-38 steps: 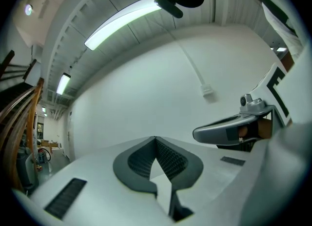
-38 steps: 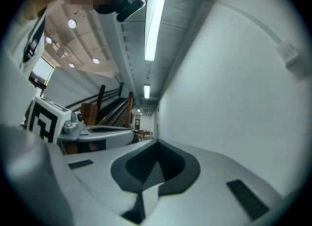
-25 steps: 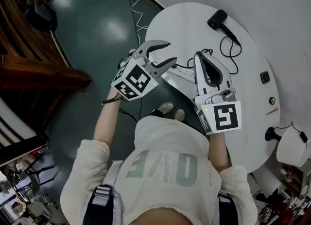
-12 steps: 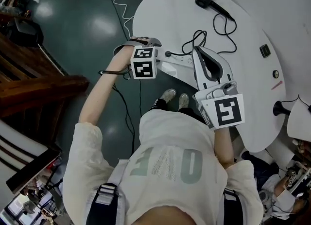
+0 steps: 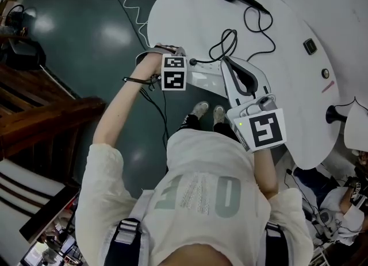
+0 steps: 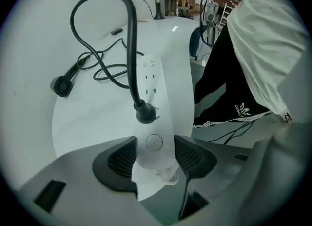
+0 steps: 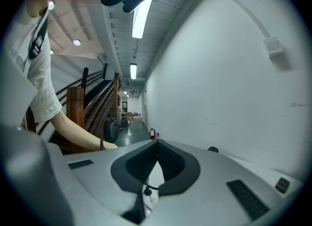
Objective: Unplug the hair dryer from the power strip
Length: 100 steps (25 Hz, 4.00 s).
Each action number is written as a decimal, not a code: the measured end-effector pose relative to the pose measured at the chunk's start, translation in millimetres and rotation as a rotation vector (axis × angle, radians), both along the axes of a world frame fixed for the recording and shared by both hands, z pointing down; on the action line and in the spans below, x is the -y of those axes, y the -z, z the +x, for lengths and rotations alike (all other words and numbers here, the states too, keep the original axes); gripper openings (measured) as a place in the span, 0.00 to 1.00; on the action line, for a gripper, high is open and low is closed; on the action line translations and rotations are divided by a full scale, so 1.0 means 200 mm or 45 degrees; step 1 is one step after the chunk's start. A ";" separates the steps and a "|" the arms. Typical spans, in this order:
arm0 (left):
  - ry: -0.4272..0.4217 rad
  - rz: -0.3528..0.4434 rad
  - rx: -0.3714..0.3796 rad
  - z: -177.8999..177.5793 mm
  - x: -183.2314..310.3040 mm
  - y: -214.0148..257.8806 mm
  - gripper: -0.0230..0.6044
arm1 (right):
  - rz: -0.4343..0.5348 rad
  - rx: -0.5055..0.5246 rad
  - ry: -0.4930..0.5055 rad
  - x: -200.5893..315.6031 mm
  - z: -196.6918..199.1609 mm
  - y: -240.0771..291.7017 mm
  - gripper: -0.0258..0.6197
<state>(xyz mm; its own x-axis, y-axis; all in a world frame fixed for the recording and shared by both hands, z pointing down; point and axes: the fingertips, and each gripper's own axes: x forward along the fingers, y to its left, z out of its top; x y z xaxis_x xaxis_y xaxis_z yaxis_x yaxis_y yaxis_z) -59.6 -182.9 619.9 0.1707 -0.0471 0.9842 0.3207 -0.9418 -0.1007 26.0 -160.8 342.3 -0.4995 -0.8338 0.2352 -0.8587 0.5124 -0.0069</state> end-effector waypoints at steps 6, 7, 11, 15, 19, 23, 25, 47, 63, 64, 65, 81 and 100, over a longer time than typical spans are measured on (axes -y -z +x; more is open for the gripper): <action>-0.011 -0.020 -0.009 0.01 0.00 0.01 0.43 | 0.013 0.007 0.040 -0.02 -0.02 -0.06 0.04; -0.012 -0.020 -0.011 0.01 0.00 0.01 0.43 | 0.013 -0.013 0.059 -0.04 -0.03 -0.10 0.04; -0.009 -0.018 -0.010 0.01 0.00 0.00 0.43 | -0.211 0.001 0.178 -0.17 -0.08 -0.43 0.24; -0.006 -0.013 -0.015 0.01 0.01 0.00 0.43 | -0.307 0.031 0.168 -0.13 -0.11 -0.71 0.27; -0.005 -0.012 -0.033 0.01 0.00 0.00 0.43 | -0.303 -0.022 0.222 0.00 -0.19 -0.86 0.27; 0.000 -0.007 -0.041 0.01 0.00 0.00 0.43 | -0.309 -0.129 0.299 0.10 -0.29 -0.97 0.27; -0.007 -0.002 -0.046 0.01 0.01 0.01 0.43 | -0.291 -0.159 0.301 0.14 -0.32 -1.01 0.27; -0.003 0.029 -0.008 0.01 0.01 -0.01 0.43 | -0.229 -0.351 0.335 0.18 -0.37 -1.06 0.11; -0.069 0.019 0.053 0.01 -0.01 -0.02 0.43 | -0.203 0.282 0.142 0.41 -0.21 -0.63 0.11; -0.079 0.026 0.058 0.01 0.00 -0.02 0.43 | -0.070 0.338 0.084 0.54 -0.14 -0.41 0.11; -0.082 0.024 0.060 0.01 0.00 -0.02 0.43 | 0.043 0.314 0.073 0.64 -0.08 -0.23 0.11; -0.056 -0.046 0.115 0.02 -0.02 -0.05 0.44 | -0.231 0.394 0.169 0.52 0.00 -0.32 0.12; -0.042 -0.121 0.151 0.03 -0.03 -0.08 0.44 | -0.845 0.822 -0.272 0.05 0.62 -1.15 0.12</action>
